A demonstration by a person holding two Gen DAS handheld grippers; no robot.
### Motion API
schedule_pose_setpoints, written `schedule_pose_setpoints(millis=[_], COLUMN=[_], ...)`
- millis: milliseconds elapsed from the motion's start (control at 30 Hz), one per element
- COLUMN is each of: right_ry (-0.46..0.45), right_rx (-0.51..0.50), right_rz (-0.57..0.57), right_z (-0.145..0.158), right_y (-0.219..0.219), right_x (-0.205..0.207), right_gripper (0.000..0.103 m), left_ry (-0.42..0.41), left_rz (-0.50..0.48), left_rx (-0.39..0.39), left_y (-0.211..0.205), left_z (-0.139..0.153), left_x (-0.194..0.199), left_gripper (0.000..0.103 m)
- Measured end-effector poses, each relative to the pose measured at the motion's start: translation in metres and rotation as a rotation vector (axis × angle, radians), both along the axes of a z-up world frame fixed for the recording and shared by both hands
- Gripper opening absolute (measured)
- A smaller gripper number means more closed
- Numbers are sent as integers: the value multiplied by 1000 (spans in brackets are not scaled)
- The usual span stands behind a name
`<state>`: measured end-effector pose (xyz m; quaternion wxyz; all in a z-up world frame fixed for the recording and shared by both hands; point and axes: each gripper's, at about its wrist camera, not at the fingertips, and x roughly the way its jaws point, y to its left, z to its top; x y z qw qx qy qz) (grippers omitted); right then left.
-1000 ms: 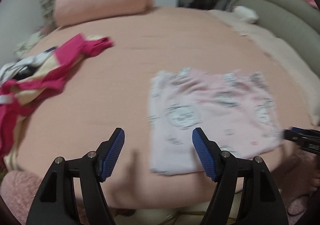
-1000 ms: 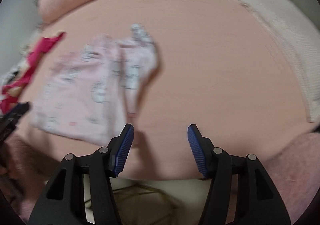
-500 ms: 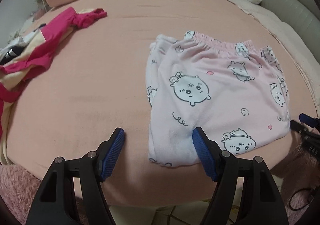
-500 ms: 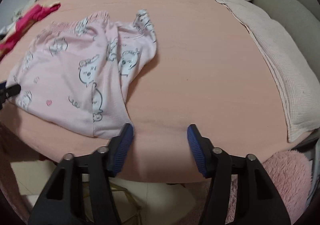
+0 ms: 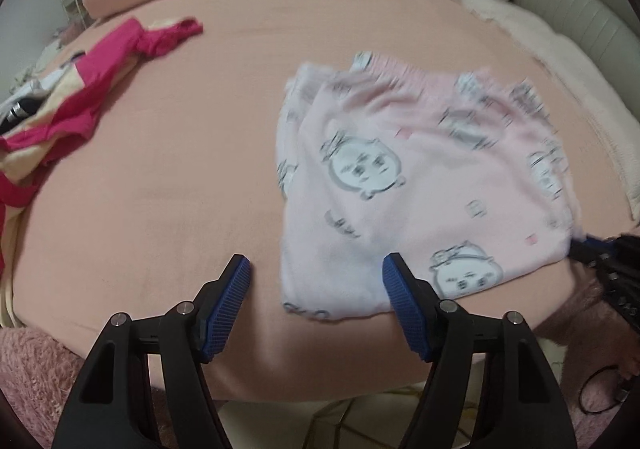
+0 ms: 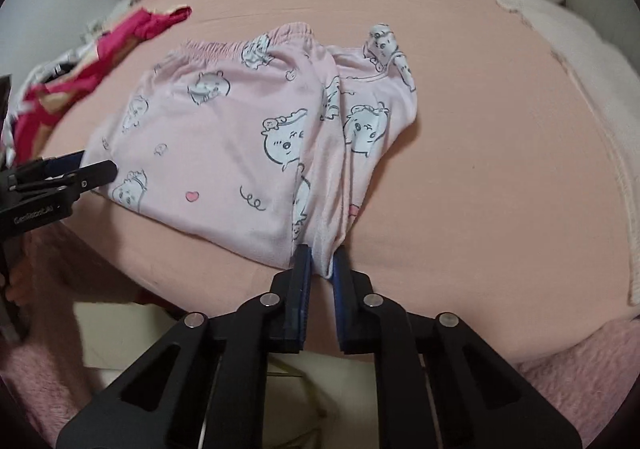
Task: Fold clothes
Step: 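Pinch the folded pants edge with the right gripper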
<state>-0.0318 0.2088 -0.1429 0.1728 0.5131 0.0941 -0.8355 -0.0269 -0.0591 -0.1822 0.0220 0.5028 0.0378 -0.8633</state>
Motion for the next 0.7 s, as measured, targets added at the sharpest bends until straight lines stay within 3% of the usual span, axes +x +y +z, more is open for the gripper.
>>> schedule_pose_setpoints(millis=[133, 267, 333, 400, 467, 500, 633, 700], right_ry=[16, -28, -12, -6, 0, 3, 16, 22], right_rx=[51, -56, -112, -94, -76, -67, -31, -12], right_rz=[-75, -212, -216, -205, -194, -189, -167, -156], right_z=[-1, 3, 9, 6, 3, 2, -3, -6], right_y=[10, 43, 45, 37, 29, 25, 9, 1], right_x=[-4, -17, -16, -16, -16, -16, -16, -16], right_gripper=[2, 2, 8, 26, 32, 37, 35, 43], left_ry=[-1, 26, 83, 157, 192, 182, 51, 39], left_rz=[10, 27, 32, 13, -23, -37, -25, 0], left_rx=[-4, 14, 28, 64, 62, 49, -65, -34], left_y=[-4, -8, -9, -7, -1, 1, 3, -5], left_z=[-2, 4, 15, 28, 32, 30, 1, 2], left_x=[2, 3, 7, 11, 9, 5, -8, -7], left_gripper=[73, 73, 73, 73, 73, 73, 73, 73])
